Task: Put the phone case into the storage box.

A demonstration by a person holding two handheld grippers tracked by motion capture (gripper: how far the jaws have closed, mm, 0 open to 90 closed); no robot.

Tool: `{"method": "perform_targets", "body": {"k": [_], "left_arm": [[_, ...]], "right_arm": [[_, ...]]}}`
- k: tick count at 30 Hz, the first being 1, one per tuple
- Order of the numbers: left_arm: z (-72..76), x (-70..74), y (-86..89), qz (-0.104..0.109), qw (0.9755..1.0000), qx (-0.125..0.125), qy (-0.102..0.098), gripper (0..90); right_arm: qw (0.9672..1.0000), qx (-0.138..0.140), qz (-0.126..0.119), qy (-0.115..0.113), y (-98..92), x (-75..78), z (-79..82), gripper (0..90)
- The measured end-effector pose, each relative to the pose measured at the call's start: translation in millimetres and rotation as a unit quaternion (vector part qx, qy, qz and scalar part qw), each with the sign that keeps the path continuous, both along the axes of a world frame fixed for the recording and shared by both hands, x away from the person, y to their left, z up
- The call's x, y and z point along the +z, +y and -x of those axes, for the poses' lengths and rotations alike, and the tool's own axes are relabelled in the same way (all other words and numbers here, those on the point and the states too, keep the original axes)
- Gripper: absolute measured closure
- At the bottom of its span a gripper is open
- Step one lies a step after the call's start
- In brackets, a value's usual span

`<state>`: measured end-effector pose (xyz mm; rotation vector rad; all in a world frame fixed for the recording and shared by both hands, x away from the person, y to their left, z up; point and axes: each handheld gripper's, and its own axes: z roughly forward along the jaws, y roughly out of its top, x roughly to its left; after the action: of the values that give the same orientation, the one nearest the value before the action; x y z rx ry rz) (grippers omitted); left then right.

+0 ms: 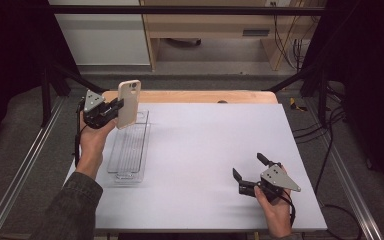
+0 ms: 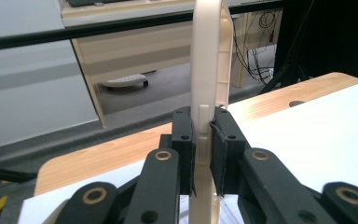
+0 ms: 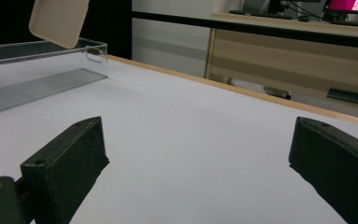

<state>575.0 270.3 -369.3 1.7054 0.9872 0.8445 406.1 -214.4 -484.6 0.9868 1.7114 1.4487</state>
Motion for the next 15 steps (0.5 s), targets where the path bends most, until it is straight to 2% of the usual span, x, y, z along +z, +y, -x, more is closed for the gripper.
{"method": "perform_targets", "body": {"k": [4, 10, 15], "left_arm": [[-4.4, -5.1, -4.5, 0.003, 0.9999, -0.003, 0.011, 80.3], [-11.1, -12.9, -7.8, -0.004, 0.9996, -0.008, 0.025, 80.3], [-12.4, -14.9, -11.2, -0.001, 0.9996, -0.008, 0.028, 80.3]], "right_arm": [[1.0, -0.001, 0.0, 0.0, -1.1, -0.2, -0.2, 3.9], [1.0, 0.0, 0.0, 0.001, -0.6, -0.5, -0.4, 3.9], [1.0, 0.002, 0.002, 0.001, -0.1, -0.9, -0.9, 3.9]]}}
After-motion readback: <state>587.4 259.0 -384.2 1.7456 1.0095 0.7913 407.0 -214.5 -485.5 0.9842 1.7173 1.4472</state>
